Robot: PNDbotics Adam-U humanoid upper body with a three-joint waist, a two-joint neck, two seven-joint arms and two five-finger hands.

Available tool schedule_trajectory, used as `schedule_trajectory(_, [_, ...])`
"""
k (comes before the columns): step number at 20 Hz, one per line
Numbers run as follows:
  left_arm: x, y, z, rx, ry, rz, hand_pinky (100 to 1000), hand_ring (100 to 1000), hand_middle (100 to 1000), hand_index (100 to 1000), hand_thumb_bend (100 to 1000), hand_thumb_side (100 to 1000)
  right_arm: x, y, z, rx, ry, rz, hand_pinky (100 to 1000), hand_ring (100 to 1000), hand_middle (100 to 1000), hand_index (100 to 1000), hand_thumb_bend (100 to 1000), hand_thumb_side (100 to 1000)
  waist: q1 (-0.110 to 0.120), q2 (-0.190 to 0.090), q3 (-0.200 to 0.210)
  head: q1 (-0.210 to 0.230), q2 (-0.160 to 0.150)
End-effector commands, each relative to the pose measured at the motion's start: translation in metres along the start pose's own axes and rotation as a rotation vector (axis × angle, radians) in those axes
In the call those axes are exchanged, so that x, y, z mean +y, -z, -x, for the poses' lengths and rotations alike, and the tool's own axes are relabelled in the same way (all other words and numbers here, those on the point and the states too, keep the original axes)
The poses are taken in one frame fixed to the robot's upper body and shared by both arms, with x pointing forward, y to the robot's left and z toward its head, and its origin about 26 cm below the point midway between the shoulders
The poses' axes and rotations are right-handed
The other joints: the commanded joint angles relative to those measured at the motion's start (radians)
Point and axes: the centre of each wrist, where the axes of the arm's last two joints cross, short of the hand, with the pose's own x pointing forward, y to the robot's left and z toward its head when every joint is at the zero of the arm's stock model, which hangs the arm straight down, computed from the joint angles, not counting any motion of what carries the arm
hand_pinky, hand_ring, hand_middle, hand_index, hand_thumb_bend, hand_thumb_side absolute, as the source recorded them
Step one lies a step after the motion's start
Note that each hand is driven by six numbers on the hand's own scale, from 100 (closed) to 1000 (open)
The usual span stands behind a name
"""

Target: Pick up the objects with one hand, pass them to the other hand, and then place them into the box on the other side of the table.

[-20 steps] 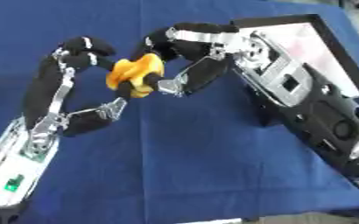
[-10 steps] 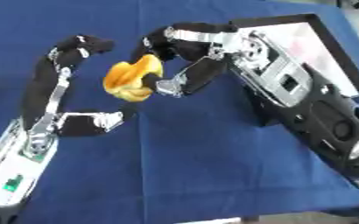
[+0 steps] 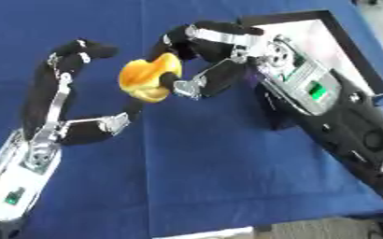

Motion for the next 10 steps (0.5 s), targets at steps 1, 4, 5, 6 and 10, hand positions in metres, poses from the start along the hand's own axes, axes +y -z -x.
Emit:
schedule_trajectory(1, [0.006,-0.002,0.005,0.031,0.002,-0.008,780,632,622,767,447,520,-0.012,-0.009,-0.011,-0.008,-0.037,0.049,676,804,528,698,100,216,0.016,-0.048,-0.010,-0.006,0.012])
schedule_trajectory(4, [0.007,-0.010,0.011,0.075,0.003,0.005,780,628,624,765,431,507,-0.016,-0.017,-0.011,-0.012,-0.028,0.108,678,804,528,697,100,233,0.025,-0.060,-0.023,-0.005,0.021])
schedule_trajectory(5, [0.008,-0.013,0.013,0.089,0.005,0.007,780,627,624,764,425,505,-0.018,-0.020,-0.010,-0.011,-0.025,0.131,678,804,529,697,100,242,0.028,-0.064,-0.028,-0.003,0.023])
schedule_trajectory(6, [0.009,-0.015,0.014,0.099,0.008,0.008,780,627,625,764,419,502,-0.019,-0.023,-0.010,-0.010,-0.021,0.149,679,804,529,698,100,253,0.030,-0.067,-0.031,-0.001,0.025])
schedule_trajectory(10, [0.015,-0.023,0.021,0.140,0.026,0.008,780,619,627,764,407,505,-0.024,-0.037,-0.008,-0.001,-0.006,0.239,680,803,529,697,100,282,0.037,-0.076,-0.050,0.006,0.028])
